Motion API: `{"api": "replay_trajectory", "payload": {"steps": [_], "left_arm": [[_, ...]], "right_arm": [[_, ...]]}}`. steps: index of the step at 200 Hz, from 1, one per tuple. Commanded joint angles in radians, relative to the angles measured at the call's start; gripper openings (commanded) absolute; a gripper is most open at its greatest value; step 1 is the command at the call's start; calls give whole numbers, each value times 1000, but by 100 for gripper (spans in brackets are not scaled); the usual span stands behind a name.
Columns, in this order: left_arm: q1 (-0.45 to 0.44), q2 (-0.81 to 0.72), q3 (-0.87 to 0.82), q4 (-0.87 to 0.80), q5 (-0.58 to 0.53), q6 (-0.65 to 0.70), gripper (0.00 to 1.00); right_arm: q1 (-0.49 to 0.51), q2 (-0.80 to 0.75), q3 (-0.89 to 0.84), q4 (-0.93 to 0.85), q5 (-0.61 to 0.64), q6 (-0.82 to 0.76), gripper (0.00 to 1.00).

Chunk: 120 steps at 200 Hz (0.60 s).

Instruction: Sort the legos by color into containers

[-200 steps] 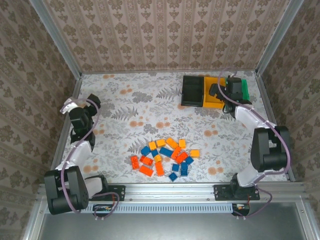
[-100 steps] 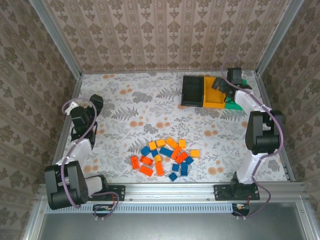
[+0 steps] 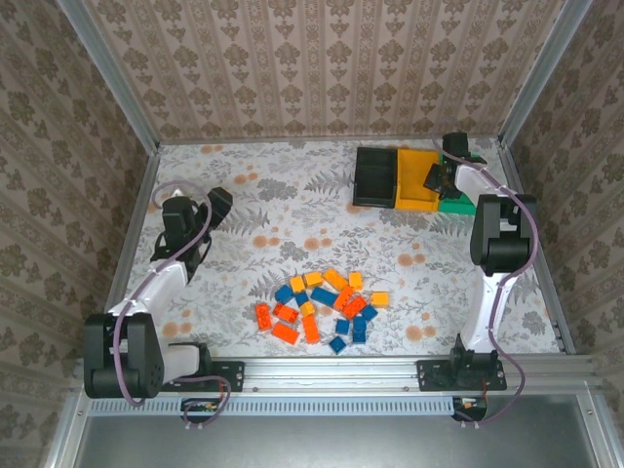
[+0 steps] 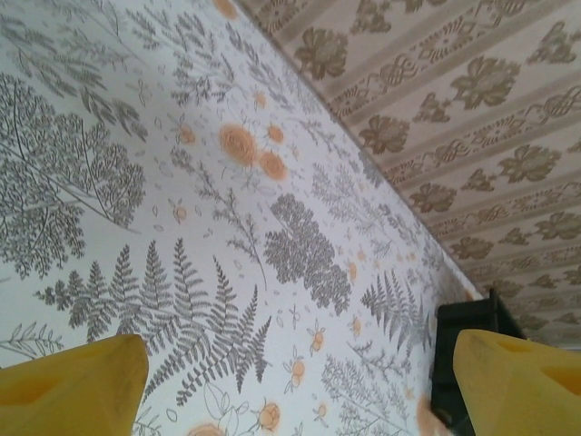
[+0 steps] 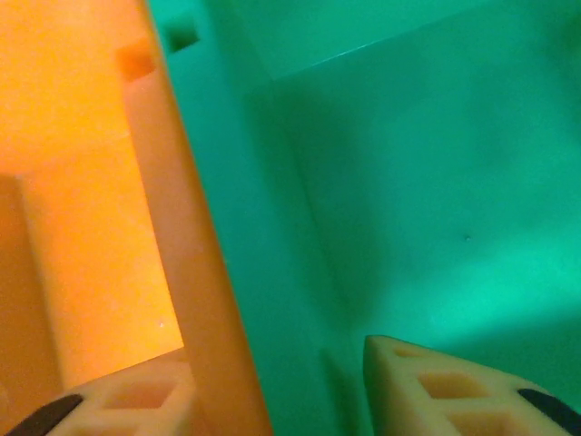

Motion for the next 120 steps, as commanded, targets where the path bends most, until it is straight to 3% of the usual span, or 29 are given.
{"api": "replay_trajectory", "payload": {"steps": [1,16,35,120], "left_arm": [[-23,-1,27,-60,17,25,88],[-39,-9,29,-86,6,26,88],[-57,-29,30,-124,-13,37,88],[-132,-241,-6,-300,-104,88,89]], "right_arm": [[10,6,8,-36,-35,-20,33],[29,-10,-14,-29,-42,-32,23],[67,-30,-41,-22,-38,-43,0],[423,-124,-187,47,54,28,0]]}}
